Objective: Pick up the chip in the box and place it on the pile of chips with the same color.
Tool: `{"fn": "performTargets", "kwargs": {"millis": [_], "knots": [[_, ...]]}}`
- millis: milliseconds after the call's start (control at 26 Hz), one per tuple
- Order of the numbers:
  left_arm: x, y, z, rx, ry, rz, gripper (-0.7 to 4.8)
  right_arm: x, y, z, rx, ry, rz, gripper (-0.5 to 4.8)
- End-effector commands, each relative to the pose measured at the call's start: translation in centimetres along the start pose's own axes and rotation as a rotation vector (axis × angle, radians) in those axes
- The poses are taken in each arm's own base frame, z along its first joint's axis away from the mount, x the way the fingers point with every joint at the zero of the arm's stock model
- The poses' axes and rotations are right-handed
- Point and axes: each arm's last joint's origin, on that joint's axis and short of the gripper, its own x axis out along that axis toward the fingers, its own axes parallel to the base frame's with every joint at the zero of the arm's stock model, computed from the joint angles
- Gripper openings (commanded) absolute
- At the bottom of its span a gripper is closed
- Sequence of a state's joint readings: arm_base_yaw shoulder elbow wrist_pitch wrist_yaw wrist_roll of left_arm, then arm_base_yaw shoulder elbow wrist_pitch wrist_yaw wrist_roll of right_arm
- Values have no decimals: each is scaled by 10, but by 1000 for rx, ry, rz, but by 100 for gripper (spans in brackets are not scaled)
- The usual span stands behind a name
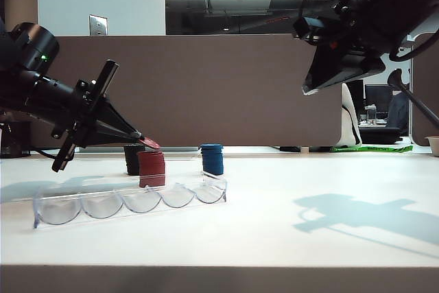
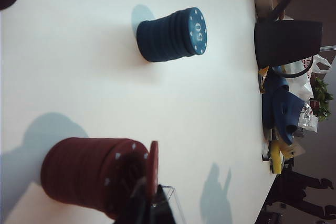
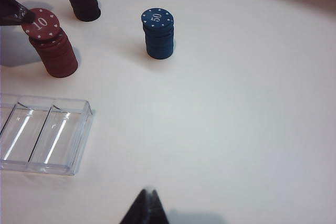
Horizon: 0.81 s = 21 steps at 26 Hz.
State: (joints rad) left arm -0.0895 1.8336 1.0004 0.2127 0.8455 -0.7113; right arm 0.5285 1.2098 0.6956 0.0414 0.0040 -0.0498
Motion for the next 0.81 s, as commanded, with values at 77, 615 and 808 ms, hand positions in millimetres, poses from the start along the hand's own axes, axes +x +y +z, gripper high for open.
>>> {"fn": "performTargets", "kwargs": {"millis": [77, 615, 808], "knots": [[-1, -1, 1, 9, -1, -6, -5, -1, 0, 2, -3, -14, -2, -6], [-2, 0, 0, 24, 6, -2, -5, -1, 0, 1, -3, -3, -1, -6], [-9, 5, 5, 9, -10, 3, -5, -1, 0, 1, -3, 3, -1, -6]]}}
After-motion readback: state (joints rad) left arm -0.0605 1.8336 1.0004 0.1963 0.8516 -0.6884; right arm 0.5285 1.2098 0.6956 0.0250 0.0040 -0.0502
